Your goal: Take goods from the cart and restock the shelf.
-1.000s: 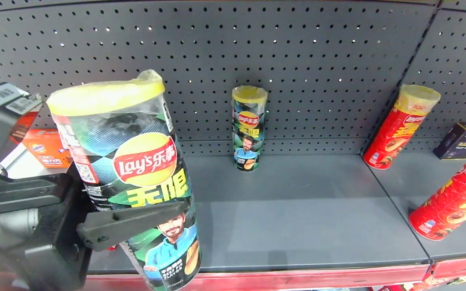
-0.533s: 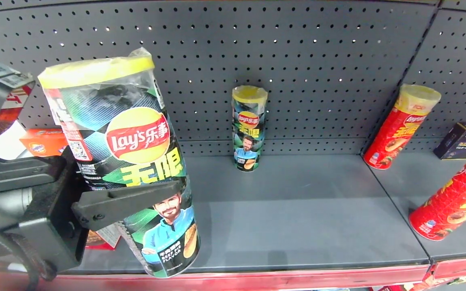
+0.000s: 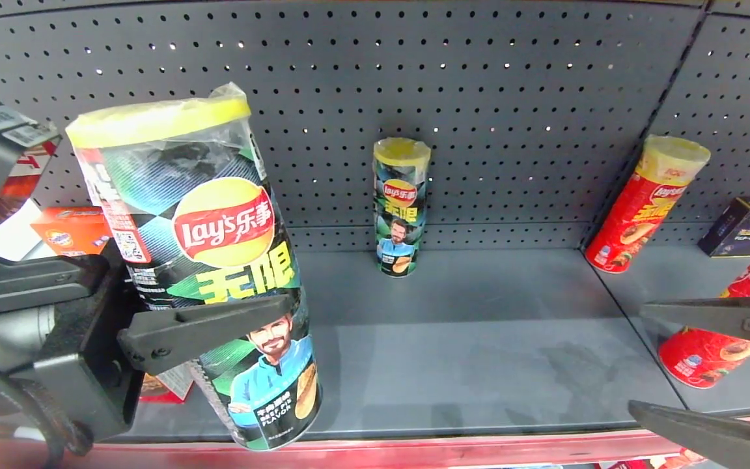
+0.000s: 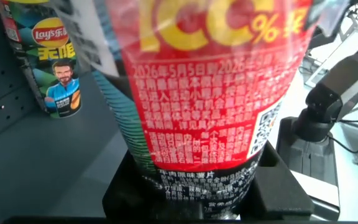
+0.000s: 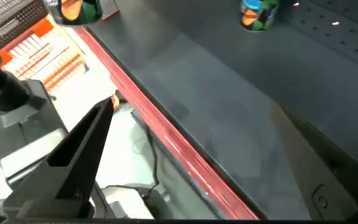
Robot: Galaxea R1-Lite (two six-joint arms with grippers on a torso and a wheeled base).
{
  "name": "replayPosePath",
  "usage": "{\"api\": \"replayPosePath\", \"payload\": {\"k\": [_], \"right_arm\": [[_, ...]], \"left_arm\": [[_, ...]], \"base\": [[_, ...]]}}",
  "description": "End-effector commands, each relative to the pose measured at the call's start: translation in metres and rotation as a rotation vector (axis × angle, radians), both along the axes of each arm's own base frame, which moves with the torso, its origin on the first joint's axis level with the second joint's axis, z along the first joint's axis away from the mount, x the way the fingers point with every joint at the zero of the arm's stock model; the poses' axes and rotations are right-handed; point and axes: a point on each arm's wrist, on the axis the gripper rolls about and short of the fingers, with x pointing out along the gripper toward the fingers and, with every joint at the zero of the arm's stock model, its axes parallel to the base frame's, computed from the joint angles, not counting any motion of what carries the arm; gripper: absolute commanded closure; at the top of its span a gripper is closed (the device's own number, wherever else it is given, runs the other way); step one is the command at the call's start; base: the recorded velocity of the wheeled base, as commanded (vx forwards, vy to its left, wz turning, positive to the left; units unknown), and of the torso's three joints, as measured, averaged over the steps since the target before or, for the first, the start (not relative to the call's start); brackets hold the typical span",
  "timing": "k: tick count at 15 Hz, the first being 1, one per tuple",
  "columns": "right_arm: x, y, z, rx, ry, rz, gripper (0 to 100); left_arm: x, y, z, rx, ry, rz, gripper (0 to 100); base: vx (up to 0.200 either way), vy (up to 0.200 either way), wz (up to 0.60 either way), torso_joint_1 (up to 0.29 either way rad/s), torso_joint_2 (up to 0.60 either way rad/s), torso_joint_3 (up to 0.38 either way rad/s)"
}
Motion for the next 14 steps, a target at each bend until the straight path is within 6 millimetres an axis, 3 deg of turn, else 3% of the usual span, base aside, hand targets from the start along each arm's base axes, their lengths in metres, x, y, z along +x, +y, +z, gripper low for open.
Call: {"api": "replayPosePath", "payload": {"k": [1,2,6,8,10,12,14], "right_arm": [[0.023,0.024,-0.001,-0.039,0.045,-0.032,0],[0.041,0.029,0.000,-0.036,0.053,-0.088,0],[0.070,0.048,-0.004,-0.015,0.045,-0.088,0],[0.115,0.060,-0.017,-0.002,0.016,-0.136,0],[0.150,0.055,-0.022,0.072,-0.068,0.011,0],[0.173,0.057,-0.028,0.054,-0.116,0.047,0],[0.197,0.055,-0.024,0.094,-0.161,0.223,0]], "left_arm": [[0.000,0.000,-0.001,0.001,0.000,0.000,100],[0.000,0.000,-0.001,0.001,0.001,0.000,100],[-0.001,0.001,0.000,0.000,-0.001,0.003,100],[-0.001,0.001,0.000,0.000,-0.001,0.004,100],[-0.001,0.001,0.000,0.000,0.000,0.004,100],[-0.001,0.001,-0.001,0.002,0.003,0.004,100],[0.000,0.001,-0.002,0.004,0.007,0.004,100]], "base": [[0.000,0.000,0.00,0.000,0.00,0.000],[0.000,0.000,0.00,0.000,0.00,0.000],[0.000,0.000,0.00,0.000,0.00,0.000],[0.000,0.000,0.00,0.000,0.00,0.000],[0.000,0.000,0.00,0.000,0.00,0.000],[0.000,0.000,0.00,0.000,0.00,0.000],[0.000,0.000,0.00,0.000,0.00,0.000]]}}
